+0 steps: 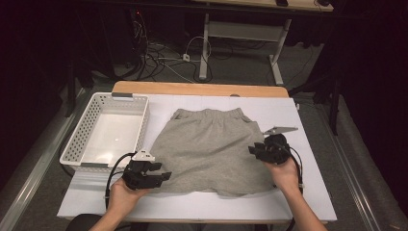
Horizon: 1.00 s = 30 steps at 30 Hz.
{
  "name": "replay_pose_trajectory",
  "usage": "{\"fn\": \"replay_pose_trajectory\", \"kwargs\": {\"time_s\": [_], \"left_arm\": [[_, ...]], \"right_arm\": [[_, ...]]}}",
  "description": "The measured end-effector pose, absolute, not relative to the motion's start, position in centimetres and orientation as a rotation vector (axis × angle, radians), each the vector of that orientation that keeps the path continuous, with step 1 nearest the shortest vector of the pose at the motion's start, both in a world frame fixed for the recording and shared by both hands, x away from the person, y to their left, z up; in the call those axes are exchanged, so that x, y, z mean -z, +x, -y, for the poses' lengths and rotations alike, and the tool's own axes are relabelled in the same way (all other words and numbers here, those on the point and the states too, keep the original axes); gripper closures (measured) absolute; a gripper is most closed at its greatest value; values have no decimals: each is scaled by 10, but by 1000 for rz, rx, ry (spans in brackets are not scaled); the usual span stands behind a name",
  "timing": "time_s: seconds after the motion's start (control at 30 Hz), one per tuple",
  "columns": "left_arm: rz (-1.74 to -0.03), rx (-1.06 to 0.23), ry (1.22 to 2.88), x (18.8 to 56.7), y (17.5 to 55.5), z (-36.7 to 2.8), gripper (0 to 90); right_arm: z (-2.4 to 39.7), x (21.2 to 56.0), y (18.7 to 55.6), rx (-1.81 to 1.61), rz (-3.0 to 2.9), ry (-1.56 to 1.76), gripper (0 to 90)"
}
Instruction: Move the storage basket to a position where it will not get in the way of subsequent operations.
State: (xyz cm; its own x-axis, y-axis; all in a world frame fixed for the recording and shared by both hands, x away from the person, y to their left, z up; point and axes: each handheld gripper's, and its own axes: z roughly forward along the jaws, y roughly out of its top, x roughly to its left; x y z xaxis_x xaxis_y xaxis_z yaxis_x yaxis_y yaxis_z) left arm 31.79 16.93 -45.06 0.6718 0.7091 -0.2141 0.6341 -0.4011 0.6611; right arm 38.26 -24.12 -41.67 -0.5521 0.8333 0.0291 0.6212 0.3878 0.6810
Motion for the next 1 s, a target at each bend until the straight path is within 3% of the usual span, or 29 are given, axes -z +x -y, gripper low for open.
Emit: {"fn": "replay_pose_trajectory", "kwargs": {"time_s": [0.37, 0.77, 0.83, 1.0], "left_arm": [[-1002, -79, 2157, 453, 312, -158, 438], [-950, -84, 2212, 457, 306, -141, 426], [-940, -83, 2224, 457, 305, -138, 424], [-927, -88, 2267, 462, 306, -131, 425]], "right_arm": [[215, 432, 322, -968, -2471, 1137, 671], [175, 456, 314, -922, -2604, 1078, 621], [170, 461, 314, -882, -2628, 1053, 632], [168, 462, 309, -876, -2628, 992, 764]]}}
